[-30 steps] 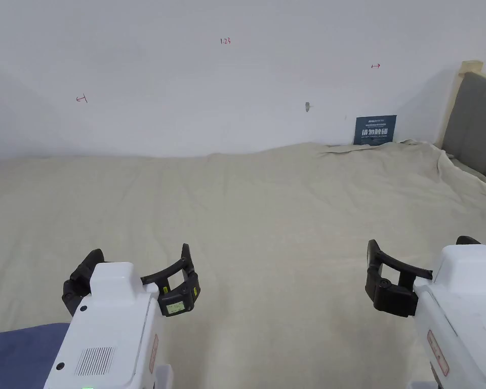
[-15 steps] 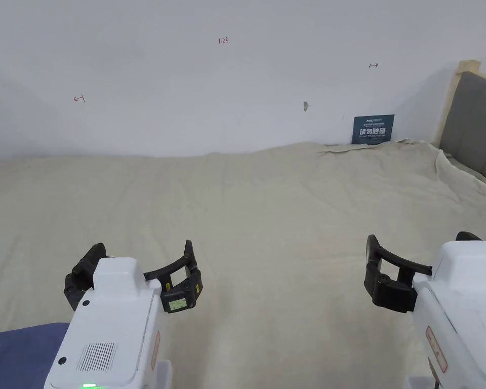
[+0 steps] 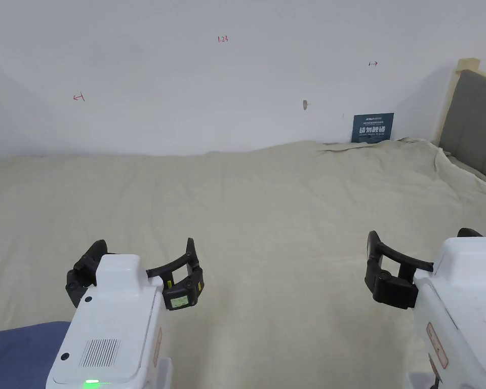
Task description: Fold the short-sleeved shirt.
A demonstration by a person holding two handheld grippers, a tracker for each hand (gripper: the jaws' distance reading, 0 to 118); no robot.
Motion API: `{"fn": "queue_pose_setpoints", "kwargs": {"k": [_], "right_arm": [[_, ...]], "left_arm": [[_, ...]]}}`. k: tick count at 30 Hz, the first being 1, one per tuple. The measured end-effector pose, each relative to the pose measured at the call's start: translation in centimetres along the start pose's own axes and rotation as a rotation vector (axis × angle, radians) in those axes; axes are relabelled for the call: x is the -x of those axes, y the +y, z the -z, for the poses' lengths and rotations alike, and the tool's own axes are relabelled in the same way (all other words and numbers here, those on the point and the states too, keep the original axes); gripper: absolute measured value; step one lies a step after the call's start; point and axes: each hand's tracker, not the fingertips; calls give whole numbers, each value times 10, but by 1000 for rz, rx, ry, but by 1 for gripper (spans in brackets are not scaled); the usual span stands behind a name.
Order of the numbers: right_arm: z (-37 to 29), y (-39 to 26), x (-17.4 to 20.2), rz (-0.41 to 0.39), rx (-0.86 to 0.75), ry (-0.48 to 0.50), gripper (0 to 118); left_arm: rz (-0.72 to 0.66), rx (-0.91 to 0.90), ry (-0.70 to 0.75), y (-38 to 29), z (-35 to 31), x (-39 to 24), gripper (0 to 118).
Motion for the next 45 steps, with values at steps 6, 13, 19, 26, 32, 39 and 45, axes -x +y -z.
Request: {"fn": "queue_pose_setpoints", "kwargs": {"k": [6,13,19,26,32,39,45], "right_arm": [[0,0,0,-3,-3,5,107],[1,-3,-2,-1,-2,3,107],[0,-3,-1,-1,-1,6,107],[-2,0,5,-2,1,9,107],[-3,2,7,-3,-1,8,107],[-7,9,12,-1,-3,9,107],[-9,11,14,-10,3,3,107]], "left_arm": [[0,2,0,0,0,1,118],[-5,4,3,-1,0,2,118],[-1,-1,13,-2,0,2,118],[-1,8,11,-3,0,3,118],[-2,12,11,-3,0,3,118],[7,15,6,-5,-1,2,118],[2,15,12,-5,-2,4,118]]}}
